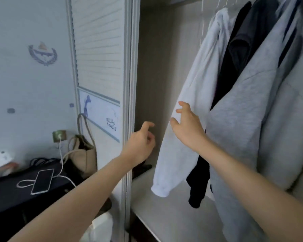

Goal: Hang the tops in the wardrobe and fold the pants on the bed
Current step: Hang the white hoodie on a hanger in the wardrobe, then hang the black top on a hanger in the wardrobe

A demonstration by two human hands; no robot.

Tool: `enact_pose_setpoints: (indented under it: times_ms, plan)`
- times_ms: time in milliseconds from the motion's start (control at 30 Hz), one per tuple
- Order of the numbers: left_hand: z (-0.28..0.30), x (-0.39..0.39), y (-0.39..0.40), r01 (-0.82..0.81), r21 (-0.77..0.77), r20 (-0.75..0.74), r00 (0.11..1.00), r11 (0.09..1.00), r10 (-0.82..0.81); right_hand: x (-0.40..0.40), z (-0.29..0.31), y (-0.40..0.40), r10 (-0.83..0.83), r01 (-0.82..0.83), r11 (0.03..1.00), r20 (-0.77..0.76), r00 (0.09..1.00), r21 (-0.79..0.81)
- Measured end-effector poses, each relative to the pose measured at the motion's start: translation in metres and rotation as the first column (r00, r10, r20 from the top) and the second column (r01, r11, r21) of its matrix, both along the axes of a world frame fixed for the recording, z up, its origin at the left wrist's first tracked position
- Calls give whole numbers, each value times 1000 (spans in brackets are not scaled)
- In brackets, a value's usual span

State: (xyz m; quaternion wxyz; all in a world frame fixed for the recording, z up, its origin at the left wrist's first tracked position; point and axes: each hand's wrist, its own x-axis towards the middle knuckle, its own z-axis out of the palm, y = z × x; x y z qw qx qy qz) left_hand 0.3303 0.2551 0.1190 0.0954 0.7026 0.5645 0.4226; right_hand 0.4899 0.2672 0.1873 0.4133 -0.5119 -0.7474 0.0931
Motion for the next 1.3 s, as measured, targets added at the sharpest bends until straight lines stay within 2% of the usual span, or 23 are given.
enact_pose_setpoints:
  times_ms: [133,300,467,567,733,833,900,967,1033,1167,1300]
  plan:
    - [-27,-40,-71,-141,-34,-64,988,989,139,-28,-44,-35,178,-176,981,11,984,-77]
    - [-55,-82,-147,-338,-99,-41,941,936,336,-75,-90,-77,358,-358,921,-30,933,-152]
    - [-89,-118,-238,-547,-150,76,824,824,561,-137,-133,-141,558,-549,806,-24,829,-221]
    - [-111,-134,-310,-676,-178,129,704,715,698,-176,-157,-197,691,-669,697,-7,723,-260]
    - [-154,-144,-461,-834,-290,191,430,469,882,-236,-196,-322,867,-817,467,-7,498,-337]
    - [-182,-138,-564,-892,-357,230,202,276,952,-263,-219,-417,934,-855,307,-41,355,-419]
    - [-205,-127,-645,-913,-389,244,23,120,970,-278,-237,-494,973,-871,192,-29,229,-453]
    - [-223,-113,-705,-904,-428,235,-105,6,966,-281,-250,-552,992,-872,88,-39,122,-482]
    - [-244,-90,-783,-860,-494,227,-265,-124,937,-282,-269,-631,999,-842,-42,-41,-24,-538]
    - [-273,-43,-891,-763,-572,215,-493,-300,843,-272,-305,-746,968,-754,-215,-36,-247,-620]
    - [-301,1,-968,-625,-675,203,-667,-391,717,-259,-336,-832,904,-625,-322,-34,-427,-711]
